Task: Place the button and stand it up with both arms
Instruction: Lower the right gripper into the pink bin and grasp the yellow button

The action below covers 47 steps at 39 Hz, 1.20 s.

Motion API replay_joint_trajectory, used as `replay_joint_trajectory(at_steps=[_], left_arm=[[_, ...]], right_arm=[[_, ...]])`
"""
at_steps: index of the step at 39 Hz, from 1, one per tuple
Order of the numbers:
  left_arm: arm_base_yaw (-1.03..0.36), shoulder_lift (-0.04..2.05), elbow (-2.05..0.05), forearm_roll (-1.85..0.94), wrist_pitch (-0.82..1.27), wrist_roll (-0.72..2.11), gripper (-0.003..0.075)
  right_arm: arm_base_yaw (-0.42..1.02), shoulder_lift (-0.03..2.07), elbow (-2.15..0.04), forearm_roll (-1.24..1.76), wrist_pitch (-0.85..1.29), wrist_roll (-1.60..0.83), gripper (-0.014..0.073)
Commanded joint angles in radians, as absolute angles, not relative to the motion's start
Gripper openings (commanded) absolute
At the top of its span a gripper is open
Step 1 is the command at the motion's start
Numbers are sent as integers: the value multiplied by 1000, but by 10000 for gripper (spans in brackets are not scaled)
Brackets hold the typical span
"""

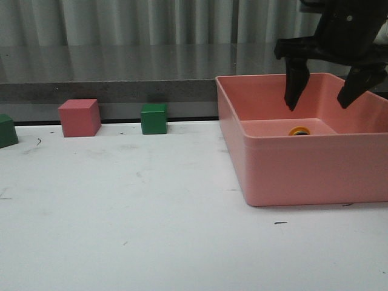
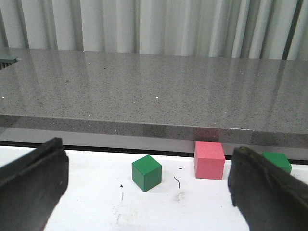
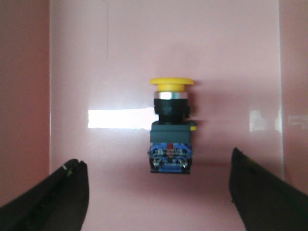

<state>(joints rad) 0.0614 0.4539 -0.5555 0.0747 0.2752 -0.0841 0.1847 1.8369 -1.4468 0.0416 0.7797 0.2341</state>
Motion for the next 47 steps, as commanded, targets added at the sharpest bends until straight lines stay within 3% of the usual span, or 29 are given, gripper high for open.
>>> replay_joint_trajectory(at_steps=[1,24,27,33,47], left_arm=[[56,465,-595,75,193,-91,637],[56,465,-595,75,193,-91,637],[56,465,-595,75,193,-91,637],[56,465,-595,75,193,-91,637],[56,465,-595,75,193,-91,637]], right_arm=[[184,1852,-1520,25,766,237,612],[180,2016,-1534,25,741,241,612],[180,2015,-1534,26,737,241,556],[180,2014,-1534,26,734,241,321],[180,1884,-1534,32,760,241,312]])
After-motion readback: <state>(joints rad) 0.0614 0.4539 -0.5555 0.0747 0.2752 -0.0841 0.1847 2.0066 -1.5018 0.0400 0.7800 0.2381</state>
